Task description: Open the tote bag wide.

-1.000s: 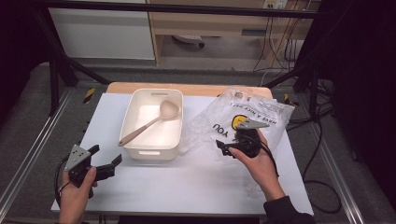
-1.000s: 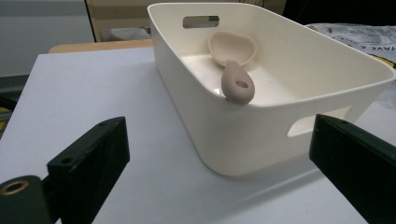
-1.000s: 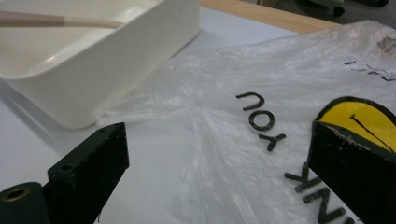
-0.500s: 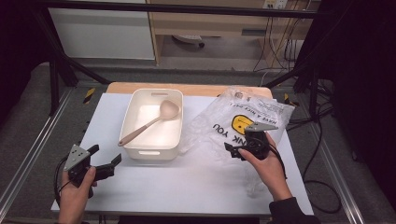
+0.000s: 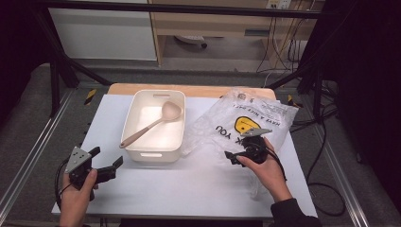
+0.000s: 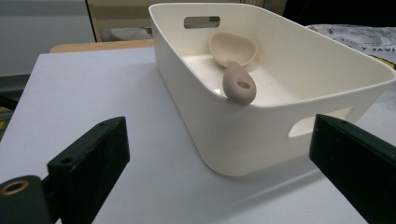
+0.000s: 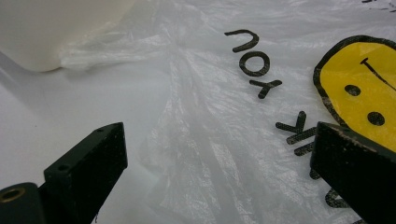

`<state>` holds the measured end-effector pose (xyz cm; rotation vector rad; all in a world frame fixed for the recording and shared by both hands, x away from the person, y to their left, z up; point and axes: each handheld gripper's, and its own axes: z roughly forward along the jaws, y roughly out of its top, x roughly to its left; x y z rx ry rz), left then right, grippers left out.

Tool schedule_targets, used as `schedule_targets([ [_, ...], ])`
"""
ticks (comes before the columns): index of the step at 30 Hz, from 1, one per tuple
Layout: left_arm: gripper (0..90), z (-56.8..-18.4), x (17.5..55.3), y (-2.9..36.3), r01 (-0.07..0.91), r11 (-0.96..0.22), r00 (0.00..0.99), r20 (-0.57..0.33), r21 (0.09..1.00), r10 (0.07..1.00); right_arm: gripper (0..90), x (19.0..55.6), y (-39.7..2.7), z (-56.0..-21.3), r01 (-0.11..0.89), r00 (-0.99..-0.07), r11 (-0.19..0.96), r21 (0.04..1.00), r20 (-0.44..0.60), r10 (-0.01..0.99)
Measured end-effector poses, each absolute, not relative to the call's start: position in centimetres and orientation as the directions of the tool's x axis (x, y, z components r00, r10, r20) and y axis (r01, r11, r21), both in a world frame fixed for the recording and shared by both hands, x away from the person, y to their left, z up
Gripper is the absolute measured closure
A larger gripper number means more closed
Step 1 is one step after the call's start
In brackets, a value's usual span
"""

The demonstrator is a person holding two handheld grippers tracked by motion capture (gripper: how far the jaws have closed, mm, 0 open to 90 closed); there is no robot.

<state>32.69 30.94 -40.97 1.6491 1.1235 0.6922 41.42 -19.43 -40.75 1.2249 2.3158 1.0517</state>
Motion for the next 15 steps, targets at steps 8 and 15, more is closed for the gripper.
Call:
schedule_targets([
  [8, 4.7, -41.0, 32.7, 30.9, 0.349, -0.088, 0.409, -0.067, 0.933, 0.910, 4.8, 42.2, -18.7, -42.2, 0.601, -0.583, 0.402, 0.690, 0.035, 0.812],
  [15, 4.8, -41.0, 32.7, 30.9, 0.350, -0.091, 0.413, -0.066, 0.932, 0.908, 5.8, 42.6, -18.3, -43.5, 0.630, -0.575, 0.420, 0.653, 0.030, 0.817],
])
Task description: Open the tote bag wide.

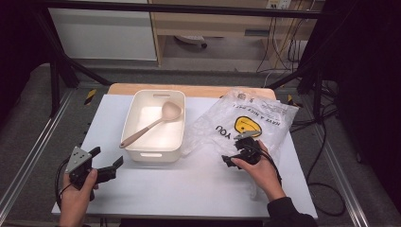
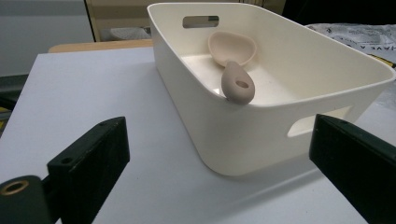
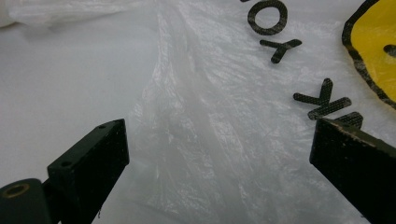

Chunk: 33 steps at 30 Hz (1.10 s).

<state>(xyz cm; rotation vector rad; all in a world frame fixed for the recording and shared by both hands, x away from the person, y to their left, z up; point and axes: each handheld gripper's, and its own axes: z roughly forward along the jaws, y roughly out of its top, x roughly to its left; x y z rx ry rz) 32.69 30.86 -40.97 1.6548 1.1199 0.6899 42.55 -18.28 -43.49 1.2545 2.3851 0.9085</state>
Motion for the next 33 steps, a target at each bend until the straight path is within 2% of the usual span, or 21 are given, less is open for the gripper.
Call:
schedule_targets([
  [13, 4.8, -41.0, 32.7, 30.8, 0.350, -0.096, 0.415, -0.063, 0.932, 0.908, 9.7, 42.7, -18.4, -45.2, 0.652, -0.557, 0.418, 0.633, 0.026, 0.830],
  [24, 4.8, -41.0, 32.7, 30.8, 0.354, -0.096, 0.416, -0.065, 0.930, 0.907, 29.5, 42.6, -19.2, -45.0, 0.636, -0.548, 0.404, 0.657, 0.016, 0.837],
  [33, 4.9, -41.0, 32.7, 30.8, 0.354, -0.097, 0.415, -0.064, 0.930, 0.908, 52.8, 42.9, -20.0, -44.8, 0.645, -0.513, 0.369, 0.669, 0.022, 0.858],
])
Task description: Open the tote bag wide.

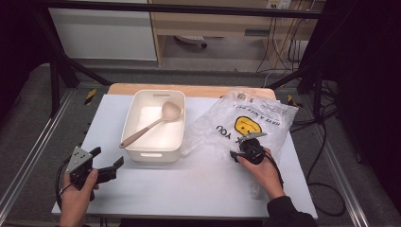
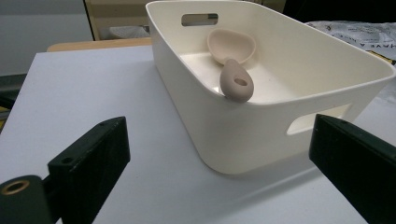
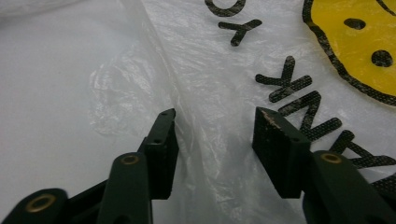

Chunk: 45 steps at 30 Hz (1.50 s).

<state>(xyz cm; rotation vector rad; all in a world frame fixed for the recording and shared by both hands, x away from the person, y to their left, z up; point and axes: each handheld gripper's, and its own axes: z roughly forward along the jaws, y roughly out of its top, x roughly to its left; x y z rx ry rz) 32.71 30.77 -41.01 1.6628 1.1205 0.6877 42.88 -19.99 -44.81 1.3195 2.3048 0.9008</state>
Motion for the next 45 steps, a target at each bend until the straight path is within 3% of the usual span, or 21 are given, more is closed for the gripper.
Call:
schedule_targets([
  [8, 4.9, -41.0, 32.8, 30.7, 0.358, -0.099, 0.416, -0.063, 0.929, 0.907, 67.6, 43.0, -20.1, -44.8, 0.648, -0.491, 0.354, 0.674, 0.014, 0.871],
  [16, 4.9, -41.0, 32.7, 30.8, 0.357, -0.099, 0.417, -0.064, 0.929, 0.907, 89.3, 42.9, -19.8, -44.7, 0.651, -0.516, 0.349, 0.674, 0.056, 0.855],
  [45, 4.8, -41.0, 32.7, 30.8, 0.360, -0.100, 0.422, -0.066, 0.927, 0.904, 90.0, 42.1, -20.5, -41.2, 0.599, -0.518, 0.253, 0.760, 0.127, 0.846],
])
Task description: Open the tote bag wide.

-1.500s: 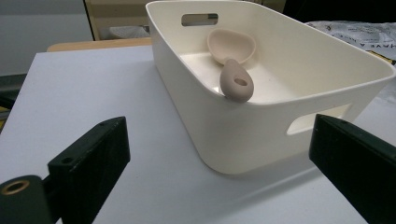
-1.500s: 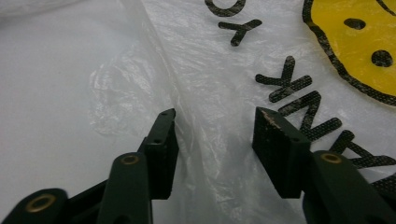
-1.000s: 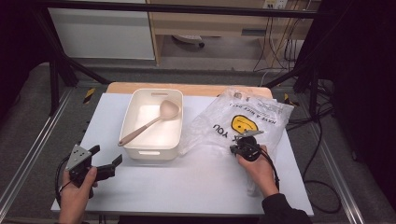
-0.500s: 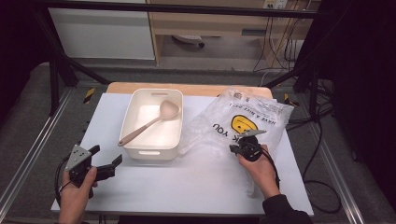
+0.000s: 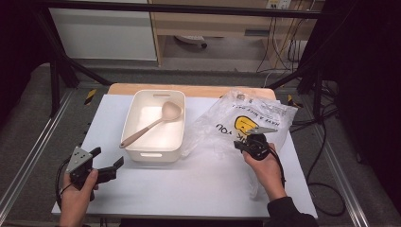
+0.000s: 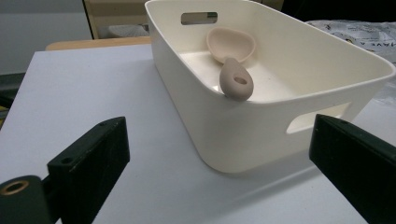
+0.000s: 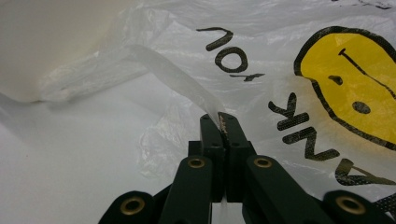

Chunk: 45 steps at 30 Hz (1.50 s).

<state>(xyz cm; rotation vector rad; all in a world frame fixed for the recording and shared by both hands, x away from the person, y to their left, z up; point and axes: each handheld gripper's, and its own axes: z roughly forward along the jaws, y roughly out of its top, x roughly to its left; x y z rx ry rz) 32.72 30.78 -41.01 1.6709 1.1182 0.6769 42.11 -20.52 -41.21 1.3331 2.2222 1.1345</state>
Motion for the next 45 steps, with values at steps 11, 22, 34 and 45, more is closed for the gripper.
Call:
schedule_targets([
  [11, 4.8, -40.7, 32.6, 31.1, 0.353, -0.094, 0.435, -0.074, 0.931, 0.897, 90.0, 41.9, -19.6, -39.4, 0.601, -0.521, 0.238, 0.763, 0.147, 0.841],
  [22, 4.7, -40.6, 32.6, 31.2, 0.344, -0.081, 0.432, -0.081, 0.935, 0.898, 90.0, 41.7, -19.4, -38.4, 0.574, -0.526, 0.218, 0.789, 0.152, 0.837],
  [34, 4.7, -40.1, 32.6, 31.3, 0.326, -0.040, 0.436, -0.113, 0.945, 0.893, 90.0, 41.8, -19.3, -37.9, 0.557, -0.532, 0.205, 0.805, 0.155, 0.833],
  [45, 4.6, -38.6, 32.5, 30.8, 0.305, -0.060, 0.455, -0.090, 0.951, 0.886, 90.0, 41.7, -19.5, -37.5, 0.545, -0.539, 0.202, 0.814, 0.155, 0.828],
])
